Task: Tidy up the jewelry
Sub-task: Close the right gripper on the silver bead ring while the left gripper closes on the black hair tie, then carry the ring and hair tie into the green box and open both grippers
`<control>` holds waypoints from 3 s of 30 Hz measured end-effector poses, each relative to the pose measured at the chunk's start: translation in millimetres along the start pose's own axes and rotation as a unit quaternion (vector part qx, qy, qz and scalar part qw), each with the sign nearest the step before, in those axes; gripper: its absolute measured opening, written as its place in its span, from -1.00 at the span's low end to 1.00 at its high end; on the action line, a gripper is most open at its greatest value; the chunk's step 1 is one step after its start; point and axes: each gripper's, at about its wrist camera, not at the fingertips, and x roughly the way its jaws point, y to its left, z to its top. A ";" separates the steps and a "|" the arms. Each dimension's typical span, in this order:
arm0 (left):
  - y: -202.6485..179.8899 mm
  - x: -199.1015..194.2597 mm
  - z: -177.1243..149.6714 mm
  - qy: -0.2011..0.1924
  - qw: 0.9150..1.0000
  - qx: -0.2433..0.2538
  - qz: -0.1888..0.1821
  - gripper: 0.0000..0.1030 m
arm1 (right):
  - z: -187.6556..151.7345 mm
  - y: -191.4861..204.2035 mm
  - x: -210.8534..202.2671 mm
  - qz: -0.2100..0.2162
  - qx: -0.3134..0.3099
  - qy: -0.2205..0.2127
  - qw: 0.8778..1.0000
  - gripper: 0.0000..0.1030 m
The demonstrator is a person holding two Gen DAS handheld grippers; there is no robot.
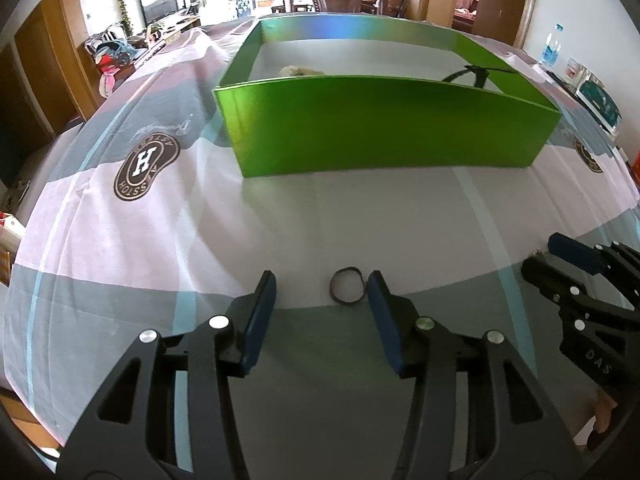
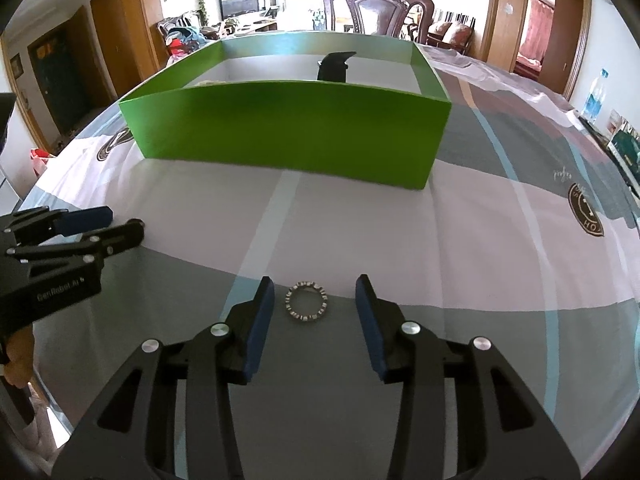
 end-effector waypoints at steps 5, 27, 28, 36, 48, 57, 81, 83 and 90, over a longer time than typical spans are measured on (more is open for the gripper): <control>3.0 -0.7 0.3 0.003 1.000 -0.003 0.003 -0.06 | -0.7 -0.5 -1.2 -0.003 -0.001 0.001 1.000 -0.18; -4.3 -5.9 -5.6 0.007 1.000 0.011 -0.007 -0.25 | -7.2 -6.3 -7.6 -0.011 -0.016 0.005 1.000 -0.18; -4.3 -5.9 -5.6 0.007 1.000 0.011 -0.007 -0.25 | -7.4 -6.7 -7.8 -0.013 -0.016 0.004 1.000 -0.18; -5.3 -5.4 -5.5 0.006 1.000 0.013 -0.007 -0.17 | -2.1 -11.7 -0.9 -0.005 -0.002 -0.005 1.000 -0.18; -10.4 -2.8 -3.8 0.008 1.000 0.014 -0.009 -0.01 | -4.3 0.8 -5.6 0.012 0.008 0.004 1.000 -0.55; -11.0 -2.5 -4.5 0.007 1.000 0.016 -0.011 0.04 | -5.3 11.6 -8.0 0.015 0.002 0.011 1.000 -0.54; -8.1 -4.8 -3.9 -0.009 1.000 0.002 -0.005 -0.63 | -9.0 10.5 -9.0 0.004 0.001 0.001 1.000 -0.59; -7.4 -5.9 -3.3 -0.010 1.000 0.001 -0.003 -0.63 | -8.3 9.6 -9.5 0.006 0.003 0.002 1.000 -0.59; -5.6 -15.1 0.5 -0.023 1.000 -0.001 -0.004 -0.63 | 0.9 3.5 -18.1 -0.002 0.009 -0.016 1.000 -0.59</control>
